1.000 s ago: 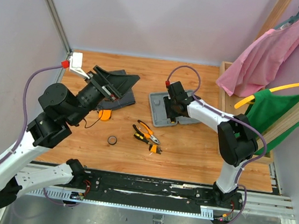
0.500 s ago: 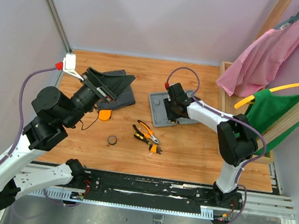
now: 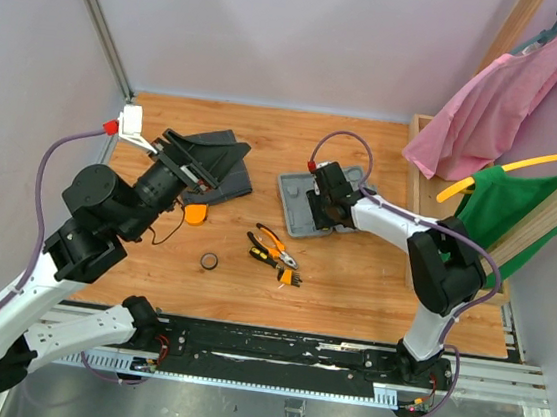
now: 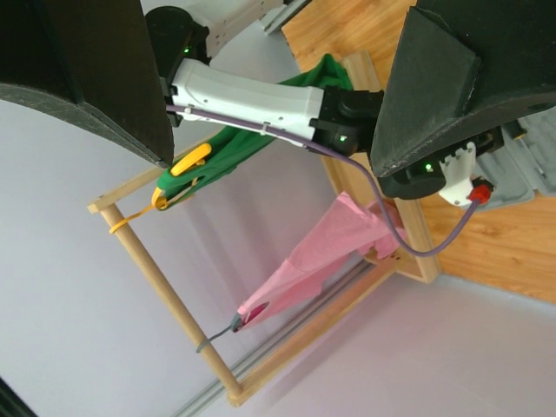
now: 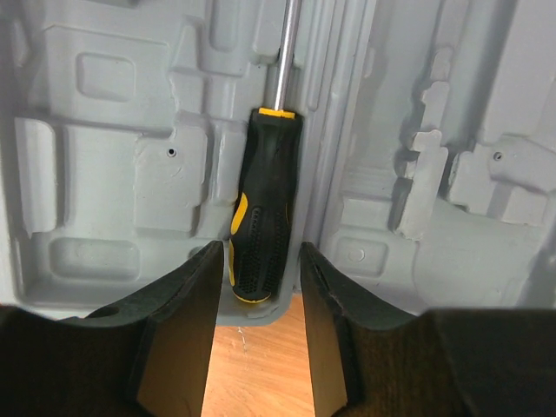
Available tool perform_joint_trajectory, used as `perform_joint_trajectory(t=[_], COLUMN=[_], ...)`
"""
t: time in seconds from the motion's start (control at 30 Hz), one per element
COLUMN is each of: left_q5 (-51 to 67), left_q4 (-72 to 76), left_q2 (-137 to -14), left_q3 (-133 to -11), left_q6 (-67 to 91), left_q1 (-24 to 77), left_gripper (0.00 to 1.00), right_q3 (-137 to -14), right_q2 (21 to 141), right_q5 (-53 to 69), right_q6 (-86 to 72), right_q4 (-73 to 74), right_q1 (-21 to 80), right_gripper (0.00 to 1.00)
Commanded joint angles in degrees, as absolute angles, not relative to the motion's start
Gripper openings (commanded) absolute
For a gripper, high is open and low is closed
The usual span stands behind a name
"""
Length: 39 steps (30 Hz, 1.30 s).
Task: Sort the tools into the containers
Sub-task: Place the screwdriver in the storage box, then adjust the screwdriver in the storage box.
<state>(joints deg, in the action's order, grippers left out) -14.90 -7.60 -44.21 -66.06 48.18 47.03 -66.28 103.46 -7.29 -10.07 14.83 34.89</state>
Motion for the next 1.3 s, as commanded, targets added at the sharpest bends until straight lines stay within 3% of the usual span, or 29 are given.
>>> perform_joint_trajectory(t=[0.0,0.67,1.27], left_q5=[-16.2,-22.1,-18.6], left_q4=[-9.6,-16.4,-13.3], left_q2=[-44.5,-45.6,-49.2], left_q3=[-65.0,-59.2,-49.4], left_q6=[47.0,47.0,44.1], left_q1=[47.2,47.2,47.2], left_gripper=[0.99,0.99,0.99], right_q3=[-62.7,-56.7,-59.8], right_q2=[103.3,94.1,88.4], right_q5=[-6.5,-4.6,1.0], right_q6=[-9.0,-6.5,-7.9], right_q4=[19.9,24.3,22.2], right_q1=[35.8,36.6,33.4], right_gripper=[0.42,0.43,0.42])
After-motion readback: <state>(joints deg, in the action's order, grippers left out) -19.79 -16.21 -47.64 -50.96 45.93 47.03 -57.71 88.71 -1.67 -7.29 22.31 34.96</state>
